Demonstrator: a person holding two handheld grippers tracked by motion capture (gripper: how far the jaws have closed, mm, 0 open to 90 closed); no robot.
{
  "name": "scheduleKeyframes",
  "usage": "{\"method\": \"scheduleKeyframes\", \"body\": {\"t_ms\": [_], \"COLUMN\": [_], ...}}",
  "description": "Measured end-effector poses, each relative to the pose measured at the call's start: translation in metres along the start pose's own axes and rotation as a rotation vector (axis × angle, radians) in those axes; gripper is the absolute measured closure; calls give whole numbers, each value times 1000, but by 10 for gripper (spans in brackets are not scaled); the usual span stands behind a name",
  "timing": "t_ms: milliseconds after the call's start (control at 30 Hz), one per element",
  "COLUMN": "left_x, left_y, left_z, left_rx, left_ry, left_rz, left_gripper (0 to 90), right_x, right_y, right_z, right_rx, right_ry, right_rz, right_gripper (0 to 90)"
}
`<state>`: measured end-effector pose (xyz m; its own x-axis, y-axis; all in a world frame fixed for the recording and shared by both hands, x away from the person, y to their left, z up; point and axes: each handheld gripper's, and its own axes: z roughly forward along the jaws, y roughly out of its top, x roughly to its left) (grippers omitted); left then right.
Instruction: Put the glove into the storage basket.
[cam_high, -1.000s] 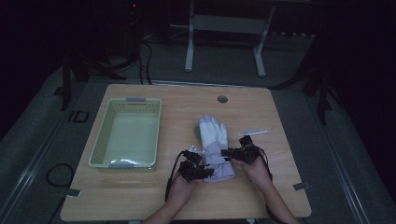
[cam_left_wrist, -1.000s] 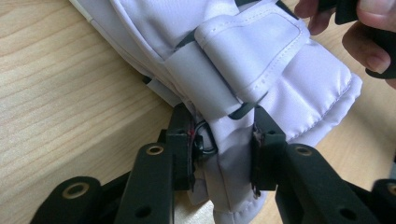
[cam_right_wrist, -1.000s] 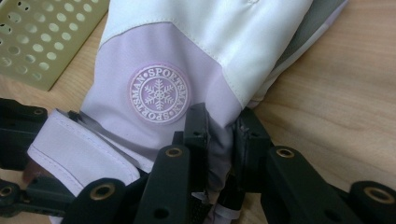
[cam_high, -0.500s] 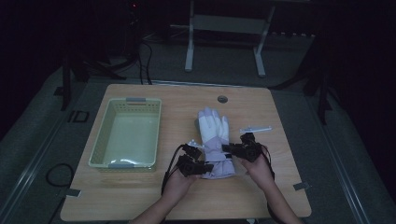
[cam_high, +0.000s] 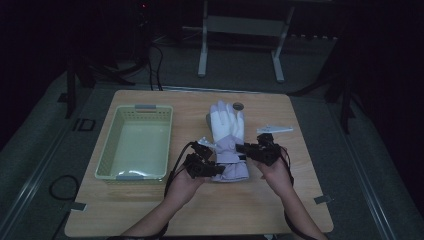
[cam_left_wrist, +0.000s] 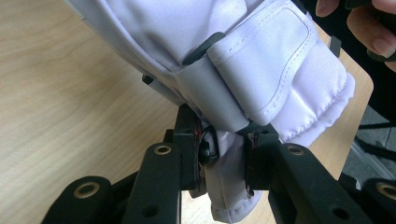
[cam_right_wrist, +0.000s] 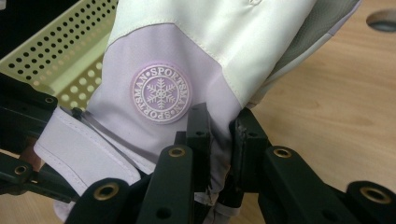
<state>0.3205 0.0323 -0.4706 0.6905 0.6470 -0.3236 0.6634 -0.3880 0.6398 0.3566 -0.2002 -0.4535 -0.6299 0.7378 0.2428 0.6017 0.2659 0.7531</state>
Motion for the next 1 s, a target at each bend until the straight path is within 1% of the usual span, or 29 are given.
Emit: {"method": "scheduleKeyframes", "body": {"t_ms": [33,100,133,233,267,400,500,567,633,667,700,733,1000], "left_x": [0,3,4,8,10,17,21,24,26,26,31,32,50], "left_y": [0,3,3,4,4,4,3,2,1,1,-1,-1,-5], "left_z": [0,-8,-10,-18,-21,-32,-42,-48,-54,-54,-61,-64,-92], "left_rx": [0,8,6,8,9,11,-1,-2,-4,-4,1,2,16], "left_ry": [0,5,7,13,11,14,13,22,26,26,39,43,73], "left_rz": [0,14,14,29,41,48,45,63,60,60,61,59,62], "left_gripper": [721,721,721,721,721,721,722,721,722,721,721,722,721], "right_x": [0,5,7,14,15,26,34,39,45,45,47,54,76], "right_y": [0,5,9,15,17,26,33,37,41,41,42,47,63], "right_z": [0,1,2,4,4,9,12,15,17,17,19,24,42], "right_rx": [0,-8,-11,-17,-18,-17,-23,-27,-32,-32,-33,-34,-46], "right_ry": [0,-1,0,2,1,-5,2,6,8,8,9,11,28], "right_rz": [0,-6,-12,-25,-29,-56,-64,-68,-76,-76,-79,-82,-97], "right_gripper": [792,792,792,792,791,792,792,792,792,792,792,792,792]}}
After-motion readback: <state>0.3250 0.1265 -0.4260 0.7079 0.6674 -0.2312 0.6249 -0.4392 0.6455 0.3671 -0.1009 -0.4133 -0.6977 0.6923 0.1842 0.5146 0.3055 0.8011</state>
